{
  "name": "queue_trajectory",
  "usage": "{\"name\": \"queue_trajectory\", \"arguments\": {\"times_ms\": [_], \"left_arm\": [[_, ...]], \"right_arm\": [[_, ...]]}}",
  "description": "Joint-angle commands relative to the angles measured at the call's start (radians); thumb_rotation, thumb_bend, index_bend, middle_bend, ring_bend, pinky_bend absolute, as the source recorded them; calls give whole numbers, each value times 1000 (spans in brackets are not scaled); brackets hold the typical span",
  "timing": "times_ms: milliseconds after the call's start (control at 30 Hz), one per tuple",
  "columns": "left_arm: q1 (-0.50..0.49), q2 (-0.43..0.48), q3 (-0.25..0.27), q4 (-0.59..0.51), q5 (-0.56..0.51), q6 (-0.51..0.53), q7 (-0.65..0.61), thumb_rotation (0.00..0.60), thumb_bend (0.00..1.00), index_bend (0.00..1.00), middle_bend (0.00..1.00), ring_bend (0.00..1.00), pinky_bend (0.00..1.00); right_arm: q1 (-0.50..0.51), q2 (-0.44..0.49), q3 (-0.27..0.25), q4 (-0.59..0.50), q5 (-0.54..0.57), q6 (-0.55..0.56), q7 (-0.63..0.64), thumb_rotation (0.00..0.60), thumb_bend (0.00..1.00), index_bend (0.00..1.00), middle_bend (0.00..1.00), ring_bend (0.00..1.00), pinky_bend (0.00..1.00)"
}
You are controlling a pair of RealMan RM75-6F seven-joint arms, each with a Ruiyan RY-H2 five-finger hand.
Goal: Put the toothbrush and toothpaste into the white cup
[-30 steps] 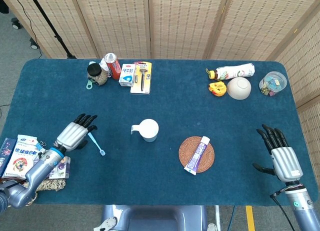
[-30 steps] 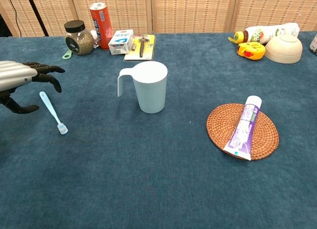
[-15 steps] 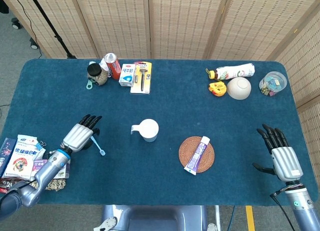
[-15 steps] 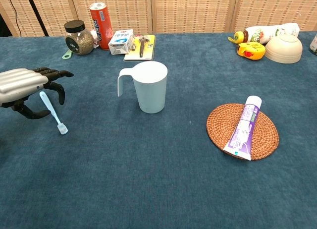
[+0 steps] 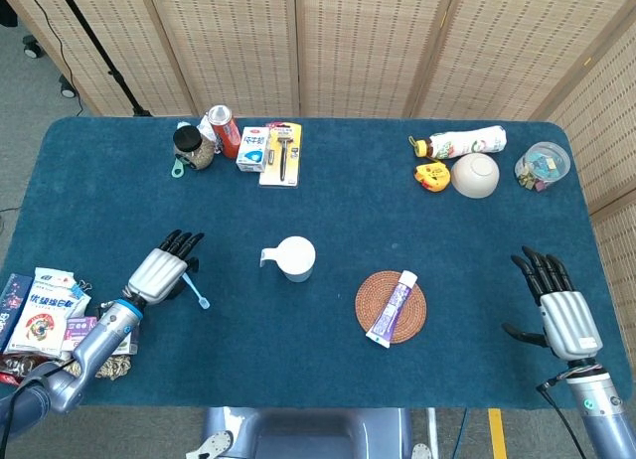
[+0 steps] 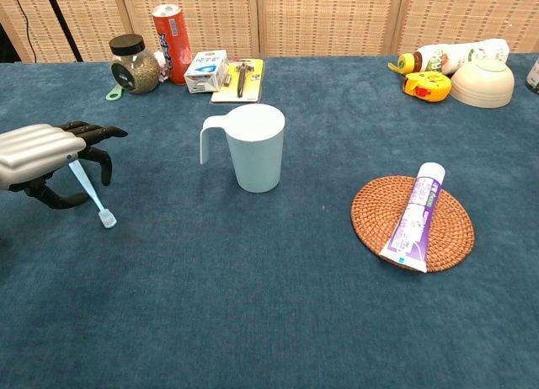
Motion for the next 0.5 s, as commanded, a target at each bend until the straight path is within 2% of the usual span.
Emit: {"name": "queue_trajectory", "arguments": {"times_ms": [33, 300, 500], "left_arm": [[2, -20, 1, 19, -3, 6, 8, 600, 377, 478, 0, 0, 0], [16, -62, -8, 63, -13, 47, 23, 600, 443, 630, 0, 0, 0], [18, -68, -8, 78, -16, 61, 14, 600, 447, 643, 0, 0, 0]], "right_arm": [[-1, 0, 2, 0, -1, 0, 1, 600, 0, 0, 0, 0, 0], [-3, 1, 6, 1, -5, -3, 8, 600, 0, 0, 0, 0, 0], [-4, 1, 8, 2, -6, -8, 12, 600, 0, 0, 0, 0, 0]]}}
